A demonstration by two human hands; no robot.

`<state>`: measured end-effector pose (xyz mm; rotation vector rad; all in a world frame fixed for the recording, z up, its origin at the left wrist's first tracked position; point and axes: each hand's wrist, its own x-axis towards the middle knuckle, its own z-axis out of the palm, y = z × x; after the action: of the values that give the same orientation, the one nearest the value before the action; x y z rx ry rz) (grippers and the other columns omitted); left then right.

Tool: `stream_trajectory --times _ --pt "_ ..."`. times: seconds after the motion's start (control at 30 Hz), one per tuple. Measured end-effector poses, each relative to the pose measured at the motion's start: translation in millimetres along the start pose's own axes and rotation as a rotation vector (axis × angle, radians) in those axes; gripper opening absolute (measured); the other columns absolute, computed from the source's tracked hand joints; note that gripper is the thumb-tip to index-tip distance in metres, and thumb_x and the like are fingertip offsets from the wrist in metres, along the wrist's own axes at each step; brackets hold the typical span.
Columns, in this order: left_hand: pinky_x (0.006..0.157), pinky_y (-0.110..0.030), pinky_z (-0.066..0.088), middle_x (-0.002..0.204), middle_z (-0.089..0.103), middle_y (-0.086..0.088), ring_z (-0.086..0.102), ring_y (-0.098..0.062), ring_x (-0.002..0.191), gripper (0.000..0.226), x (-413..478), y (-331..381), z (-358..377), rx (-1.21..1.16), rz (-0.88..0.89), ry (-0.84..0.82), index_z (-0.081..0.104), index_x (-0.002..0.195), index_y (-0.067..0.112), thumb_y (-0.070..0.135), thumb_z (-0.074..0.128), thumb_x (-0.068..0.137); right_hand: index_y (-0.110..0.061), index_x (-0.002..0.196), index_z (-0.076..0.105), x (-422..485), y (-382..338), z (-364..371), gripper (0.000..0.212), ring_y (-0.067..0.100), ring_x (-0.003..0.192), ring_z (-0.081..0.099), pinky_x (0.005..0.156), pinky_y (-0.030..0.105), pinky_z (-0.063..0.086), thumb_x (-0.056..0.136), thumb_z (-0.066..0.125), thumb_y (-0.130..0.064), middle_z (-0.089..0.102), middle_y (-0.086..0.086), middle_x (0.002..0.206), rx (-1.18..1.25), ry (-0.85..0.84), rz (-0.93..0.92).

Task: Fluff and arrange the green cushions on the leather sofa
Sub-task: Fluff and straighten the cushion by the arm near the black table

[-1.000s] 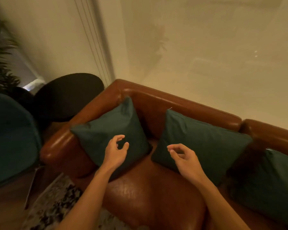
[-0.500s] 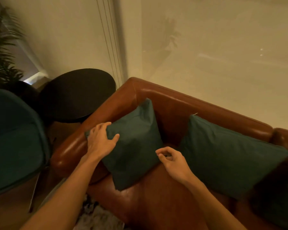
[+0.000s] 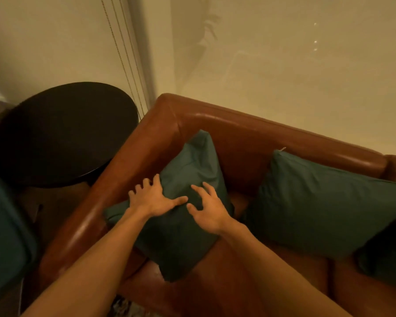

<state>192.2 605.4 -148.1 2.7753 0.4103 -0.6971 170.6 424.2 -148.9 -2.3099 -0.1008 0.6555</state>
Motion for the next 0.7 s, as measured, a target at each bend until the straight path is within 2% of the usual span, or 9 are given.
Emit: stream_trajectory --times 0.07,0.17,0.27,0.33,0.4,0.47,0.5,0.6,0.7 --pt "0.106 -0.05 0.035 0.146 0.043 -0.009 0.044 -0.036 0.132 0.108 3.2 -3.6 0.5 -0.017 0.031 0.059 0.036 0.148 0.022 0.089 0.052 0.065 -0.028 0.146 0.042 -2.3 3.1 6.0 0.055 0.021 0.146 0.029 0.118 0.037 0.027 0.095 0.058 -0.038 0.019 0.0 0.162 0.078 0.065 0.0" --pt "0.096 -0.042 0.045 0.127 0.061 -0.007 0.057 -0.031 0.118 0.062 -1.0 -4.2 2.6 -0.167 0.052 0.172 0.062 0.125 0.02 0.065 0.061 0.082 -0.027 0.138 0.053 -8.2 8.7 6.6 0.043 0.016 0.136 0.044 0.113 0.033 0.037 0.095 0.06 -0.035 0.048 0.001 0.146 0.311 0.15 0.071" --pt "0.078 -0.037 0.045 0.102 0.067 -0.005 0.063 -0.031 0.1 0.033 -13.8 -3.4 10.9 -0.195 0.146 0.276 0.066 0.094 0.014 0.047 0.06 0.092 -0.03 0.133 0.057 -13.6 13.3 3.4 0.038 0.013 0.12 0.058 0.103 0.034 0.048 0.095 0.06 -0.034 0.062 -0.004 0.129 0.406 0.173 0.111" --pt "0.066 -0.034 0.04 0.079 0.056 0.003 0.063 -0.028 0.082 0.037 -20.6 -8.6 20.4 -0.232 0.295 0.396 0.064 0.076 0.012 0.043 0.057 0.094 -0.026 0.126 0.062 -13.5 17.7 -1.1 0.03 0.01 0.11 0.062 0.096 0.029 0.052 0.096 0.06 -0.03 0.064 -0.004 0.124 0.469 0.217 0.108" --pt "0.059 -0.03 0.034 0.065 0.045 0.009 0.057 -0.021 0.063 0.046 -28.1 -16.3 26.8 -0.252 0.428 0.496 0.058 0.06 0.014 0.046 0.052 0.092 -0.021 0.111 0.066 -12.7 21.8 -10.8 0.016 0.01 0.091 0.063 0.07 0.018 0.053 0.098 0.057 -0.023 0.067 0.001 0.11 0.652 0.267 0.162" --pt "0.055 -0.028 0.033 0.059 0.042 0.009 0.05 -0.017 0.054 0.047 -39.8 -20.1 25.8 -0.32 0.513 0.616 0.051 0.053 0.015 0.046 0.052 0.089 -0.019 0.098 0.065 -13.7 30.6 -23.0 0.013 0.014 0.075 0.06 0.056 0.021 0.043 0.099 0.053 -0.022 0.066 0.003 0.096 0.853 0.319 0.294" --pt "0.054 -0.027 0.032 0.057 0.04 0.009 0.047 -0.015 0.052 0.046 -46.9 -20.6 22.0 -0.367 0.539 0.677 0.05 0.052 0.015 0.043 0.054 0.089 -0.019 0.097 0.065 -15.6 37.4 -28.1 0.014 0.016 0.074 0.06 0.059 0.026 0.041 0.099 0.052 -0.026 0.065 0.003 0.095 0.924 0.333 0.372" --pt "0.055 -0.02 0.025 0.056 0.033 0.011 0.036 -0.006 0.051 0.046 -65.7 -24.1 -1.4 -0.533 0.587 0.816 0.044 0.05 0.017 0.03 0.063 0.089 -0.021 0.111 0.06 -24.8 64.9 -28.1 0.029 0.027 0.093 0.06 0.077 0.038 0.043 0.101 0.043 -0.042 0.062 0.004 0.109 1.009 0.258 0.611" --pt "0.052 -0.019 0.029 0.053 0.039 0.005 0.041 -0.008 0.052 0.048 -81.1 -40.1 -28.8 -0.71 0.591 0.834 0.04 0.051 0.017 0.031 0.063 0.09 -0.015 0.123 0.056 -35.9 80.9 -17.7 0.045 0.031 0.083 0.06 0.069 0.038 0.045 0.099 0.043 -0.05 0.062 0.007 0.098 1.038 0.224 0.711"
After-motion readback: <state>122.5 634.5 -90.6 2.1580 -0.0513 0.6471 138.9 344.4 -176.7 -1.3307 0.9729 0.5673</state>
